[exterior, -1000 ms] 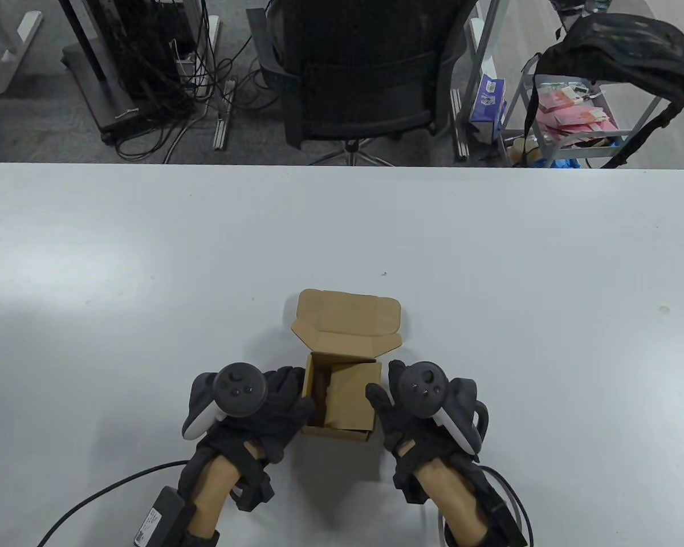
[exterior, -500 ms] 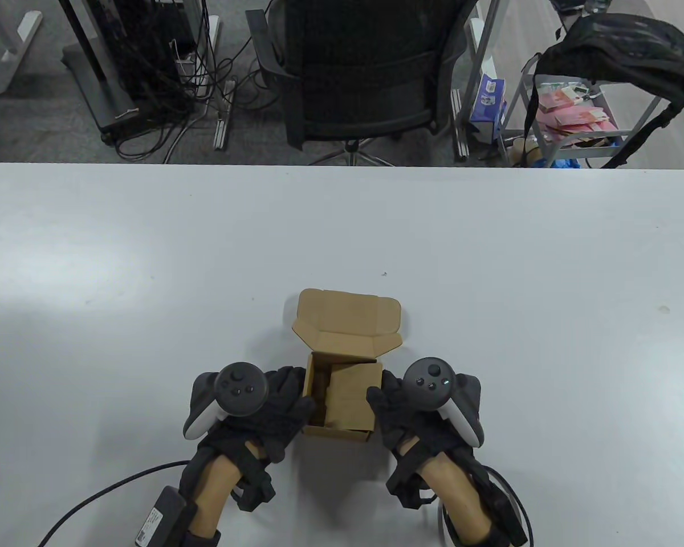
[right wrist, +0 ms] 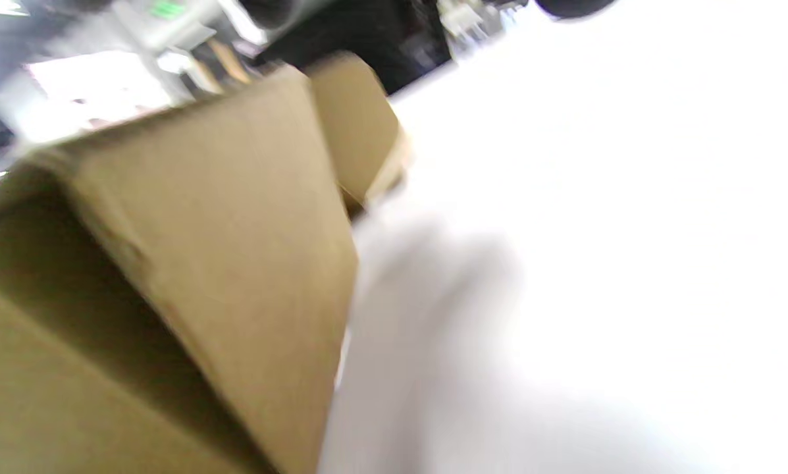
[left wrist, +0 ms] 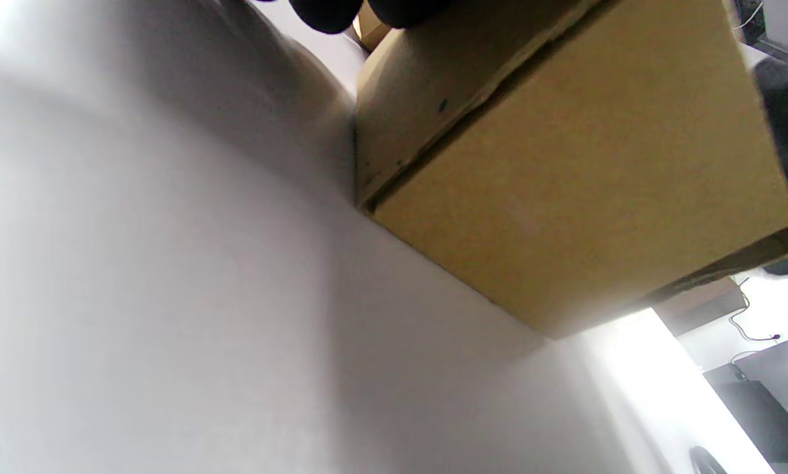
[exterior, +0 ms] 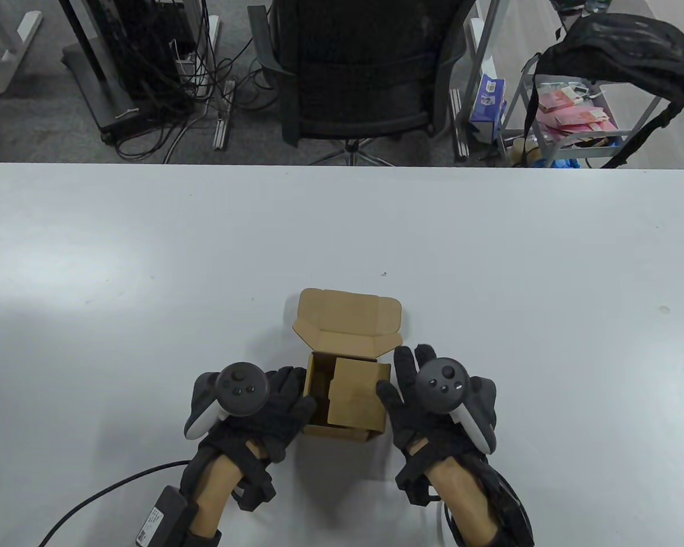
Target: Fully disassemble small mailer box
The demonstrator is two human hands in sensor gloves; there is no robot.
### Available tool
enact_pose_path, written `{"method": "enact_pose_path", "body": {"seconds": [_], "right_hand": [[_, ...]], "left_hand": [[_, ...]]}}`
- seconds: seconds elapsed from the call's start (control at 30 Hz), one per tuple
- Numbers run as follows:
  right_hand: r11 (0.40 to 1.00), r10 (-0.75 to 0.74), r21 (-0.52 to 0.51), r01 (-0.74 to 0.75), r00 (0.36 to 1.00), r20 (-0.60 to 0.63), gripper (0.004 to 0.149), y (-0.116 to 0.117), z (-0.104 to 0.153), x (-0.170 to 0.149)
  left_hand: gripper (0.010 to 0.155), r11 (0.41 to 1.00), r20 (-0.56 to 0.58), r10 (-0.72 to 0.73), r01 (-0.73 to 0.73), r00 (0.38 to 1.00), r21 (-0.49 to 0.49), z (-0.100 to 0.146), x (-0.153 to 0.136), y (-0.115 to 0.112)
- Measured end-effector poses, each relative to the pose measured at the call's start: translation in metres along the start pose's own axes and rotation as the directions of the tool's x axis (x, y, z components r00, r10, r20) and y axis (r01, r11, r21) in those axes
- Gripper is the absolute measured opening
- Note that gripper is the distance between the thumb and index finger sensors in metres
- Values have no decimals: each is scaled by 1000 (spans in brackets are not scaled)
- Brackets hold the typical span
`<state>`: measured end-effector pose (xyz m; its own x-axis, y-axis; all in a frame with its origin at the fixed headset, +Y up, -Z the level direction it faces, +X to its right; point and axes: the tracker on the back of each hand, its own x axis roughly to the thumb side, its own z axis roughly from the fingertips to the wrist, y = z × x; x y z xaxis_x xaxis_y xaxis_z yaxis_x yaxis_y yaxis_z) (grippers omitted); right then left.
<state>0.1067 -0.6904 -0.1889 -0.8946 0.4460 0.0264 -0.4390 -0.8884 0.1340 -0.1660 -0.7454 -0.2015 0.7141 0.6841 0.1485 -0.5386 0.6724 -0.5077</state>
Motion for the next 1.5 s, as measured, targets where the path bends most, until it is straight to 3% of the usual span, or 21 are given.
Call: {"method": "enact_pose_path", "body": {"seconds": [0.1,0.17,0.3,0.4,0.63,1.07,1.3,1.5], "right_hand": [[991,131,-28,-128,959,252,64,6,11,37],[990,126,8,-138,924,362,64,16,12,54],[973,133,135,-188,931,339,67,35,3,68],[968,164,128,-216,930,329,64,39,1,67],[977,143,107,-186,937,318,64,22,9,53],[974,145,153,-169,977,156,71,3,9,15],[975,115,192,-110,993,-15,74,-7,3,-12],[961,107,273,-39,964,-242,72,-5,-10,-50]], "left_hand": [[88,1000,-1,0,0,1000,-1,0,0,0],[88,1000,-2,-1,1,1000,-1,0,0,0],[87,1000,0,-1,1,1000,-8,1,-1,0],[87,1000,-1,-2,2,1000,-11,0,0,0],[87,1000,-3,-3,3,1000,-11,0,0,-1],[87,1000,-5,2,-2,1000,-8,0,0,-1],[87,1000,-8,3,-3,1000,-8,0,0,-1],[87,1000,-11,2,-2,1000,-7,0,-1,-1]]}}
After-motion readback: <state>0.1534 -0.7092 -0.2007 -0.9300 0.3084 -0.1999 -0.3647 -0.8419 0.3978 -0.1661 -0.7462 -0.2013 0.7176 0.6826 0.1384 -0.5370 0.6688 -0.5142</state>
